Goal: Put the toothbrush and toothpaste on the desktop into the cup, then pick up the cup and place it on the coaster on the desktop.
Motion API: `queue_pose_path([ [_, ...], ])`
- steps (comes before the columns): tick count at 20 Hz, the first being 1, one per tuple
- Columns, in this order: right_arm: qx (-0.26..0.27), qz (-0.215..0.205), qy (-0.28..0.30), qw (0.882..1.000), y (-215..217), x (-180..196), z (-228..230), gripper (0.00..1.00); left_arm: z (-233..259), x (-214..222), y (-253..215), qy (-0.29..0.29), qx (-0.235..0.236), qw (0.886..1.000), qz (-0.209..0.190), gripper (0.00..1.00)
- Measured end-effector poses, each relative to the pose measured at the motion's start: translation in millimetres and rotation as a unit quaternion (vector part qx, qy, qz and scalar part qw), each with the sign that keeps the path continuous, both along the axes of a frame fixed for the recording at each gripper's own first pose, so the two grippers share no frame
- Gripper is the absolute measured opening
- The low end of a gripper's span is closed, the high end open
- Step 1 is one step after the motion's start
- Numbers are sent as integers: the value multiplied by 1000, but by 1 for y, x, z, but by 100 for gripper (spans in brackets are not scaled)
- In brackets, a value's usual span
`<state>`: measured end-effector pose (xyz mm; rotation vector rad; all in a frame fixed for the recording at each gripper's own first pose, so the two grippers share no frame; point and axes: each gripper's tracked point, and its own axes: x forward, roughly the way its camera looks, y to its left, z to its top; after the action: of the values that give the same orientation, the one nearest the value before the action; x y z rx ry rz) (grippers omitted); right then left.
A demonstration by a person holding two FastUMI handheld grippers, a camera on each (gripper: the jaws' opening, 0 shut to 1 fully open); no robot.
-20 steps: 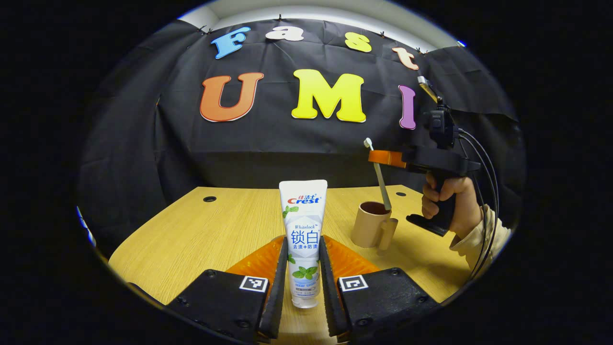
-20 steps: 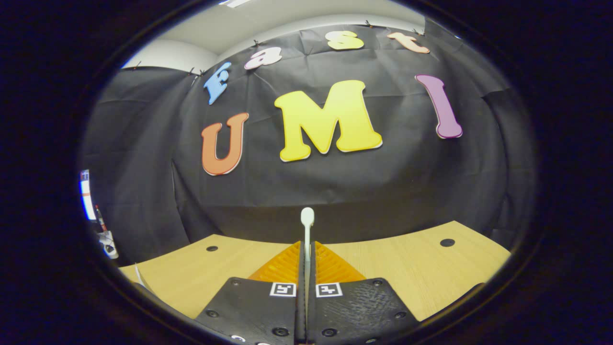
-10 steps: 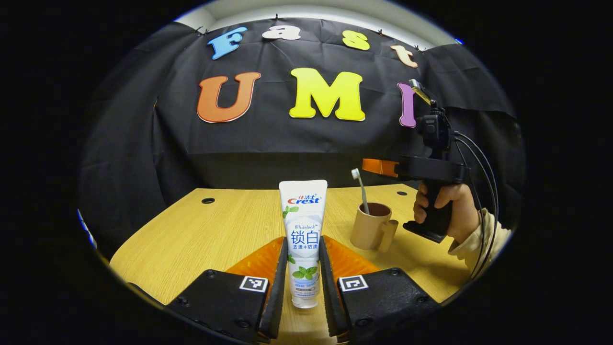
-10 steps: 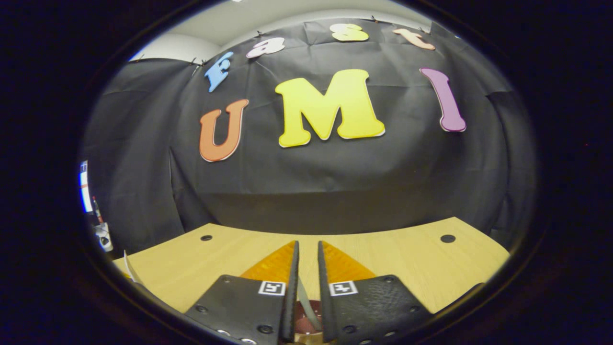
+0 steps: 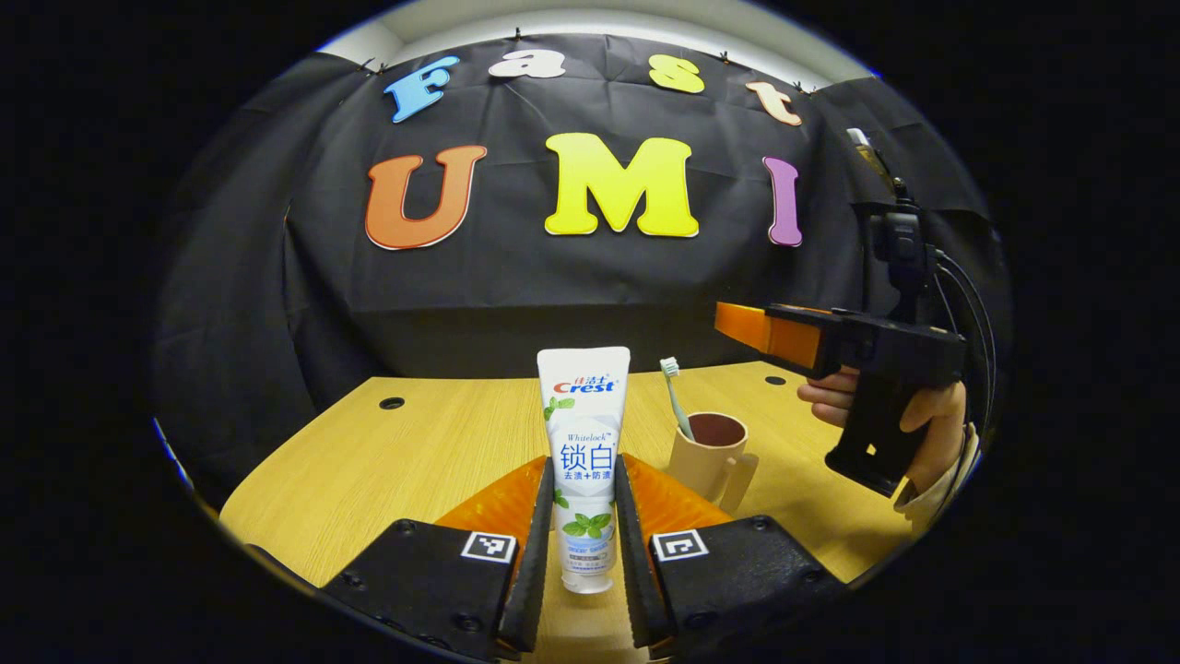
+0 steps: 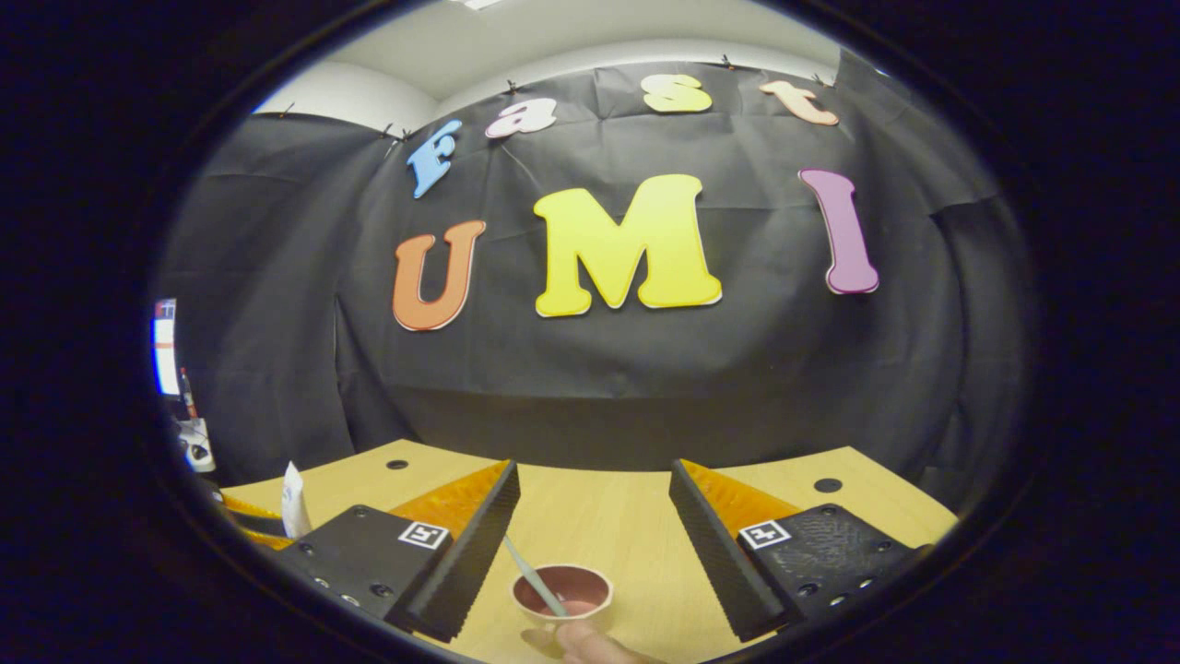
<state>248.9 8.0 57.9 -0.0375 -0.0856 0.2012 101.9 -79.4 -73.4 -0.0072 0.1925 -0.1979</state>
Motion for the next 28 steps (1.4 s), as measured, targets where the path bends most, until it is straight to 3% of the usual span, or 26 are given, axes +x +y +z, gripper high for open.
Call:
queue_pose_path([
  [4, -9, -35, -10, 999, -40, -24, -12, 97, 22, 24, -34, -20, -23, 999, -25, 40],
  [12, 24, -63, 28, 997, -98, -68, -51, 97, 52, 76, -94, -64, -56, 994, -67, 39],
  [16, 33, -75, 19, 996, -121, -76, -55, 94, 55, 95, -113, -83, -52, 993, -72, 39],
  [19, 49, -67, 35, 996, -123, -72, -64, 94, 49, 97, -130, -74, -59, 992, -83, 39],
  [28, 29, -85, 40, 995, -128, -73, -69, 97, 18, 101, -135, -37, -47, 995, -84, 42],
])
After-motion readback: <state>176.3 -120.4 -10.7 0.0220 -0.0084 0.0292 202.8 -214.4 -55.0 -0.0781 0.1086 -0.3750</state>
